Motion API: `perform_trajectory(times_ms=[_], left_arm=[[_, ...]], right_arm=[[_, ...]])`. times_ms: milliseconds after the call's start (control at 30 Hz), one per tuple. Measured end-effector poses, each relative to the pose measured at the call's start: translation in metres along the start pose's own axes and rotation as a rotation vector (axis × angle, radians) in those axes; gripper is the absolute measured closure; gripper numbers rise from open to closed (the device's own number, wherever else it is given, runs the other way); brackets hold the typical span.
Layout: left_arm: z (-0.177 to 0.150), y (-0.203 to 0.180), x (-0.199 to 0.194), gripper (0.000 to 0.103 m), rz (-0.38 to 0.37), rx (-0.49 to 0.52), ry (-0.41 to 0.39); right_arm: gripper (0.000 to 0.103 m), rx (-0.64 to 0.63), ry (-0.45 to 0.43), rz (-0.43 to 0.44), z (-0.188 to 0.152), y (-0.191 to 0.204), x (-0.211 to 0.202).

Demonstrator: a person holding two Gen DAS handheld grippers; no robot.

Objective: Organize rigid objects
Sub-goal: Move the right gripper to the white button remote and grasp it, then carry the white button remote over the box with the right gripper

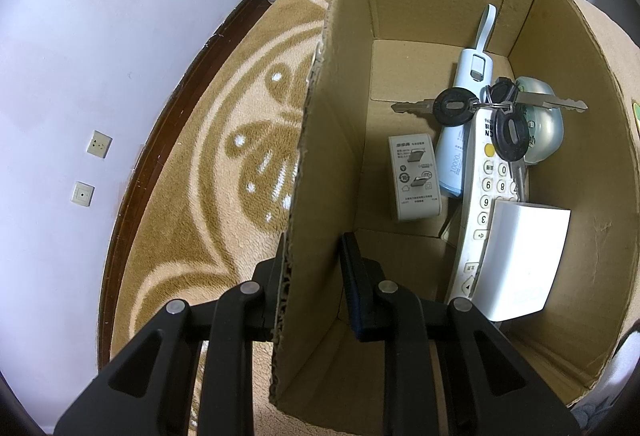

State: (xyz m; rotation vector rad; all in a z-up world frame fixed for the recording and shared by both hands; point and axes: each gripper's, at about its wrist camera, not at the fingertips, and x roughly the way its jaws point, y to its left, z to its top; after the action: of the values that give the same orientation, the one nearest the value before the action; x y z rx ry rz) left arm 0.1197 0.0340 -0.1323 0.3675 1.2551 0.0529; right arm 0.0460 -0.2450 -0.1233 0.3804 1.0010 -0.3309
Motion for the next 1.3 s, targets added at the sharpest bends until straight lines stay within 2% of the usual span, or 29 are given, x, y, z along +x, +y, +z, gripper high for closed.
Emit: perform_trajectory(times_ms=[133,267,533,767,1300], left_arm=[[0.0,0.0,0.0,0.081,0.001,0.001,0.0],[0.0,0.0,0.0,0.081,0.001,0.001,0.0],[0.0,0.0,0.0,0.081,0.001,0.0,0.0],[0.0,0.0,0.0,0.081,-0.001,-0.001,0.001],[0.0,0.002,0.003,0.081,-0.012,-0.007,0.002]], right_arm=[[0.052,-0.065,-0.04,0.066,0.011,0.028,-0.017],[0.052,-0.086,-0.044,0.161,0.021,0.052,-0.024],[0.052,-0.171,-0.053,0.245,0.027,0.105,-0.03],[0.052,-0.221,-0.056,0.277,0.022,0.13,-0.033],[0.052,-0.229,-0.026,0.297,0.014,0.138,-0.019]])
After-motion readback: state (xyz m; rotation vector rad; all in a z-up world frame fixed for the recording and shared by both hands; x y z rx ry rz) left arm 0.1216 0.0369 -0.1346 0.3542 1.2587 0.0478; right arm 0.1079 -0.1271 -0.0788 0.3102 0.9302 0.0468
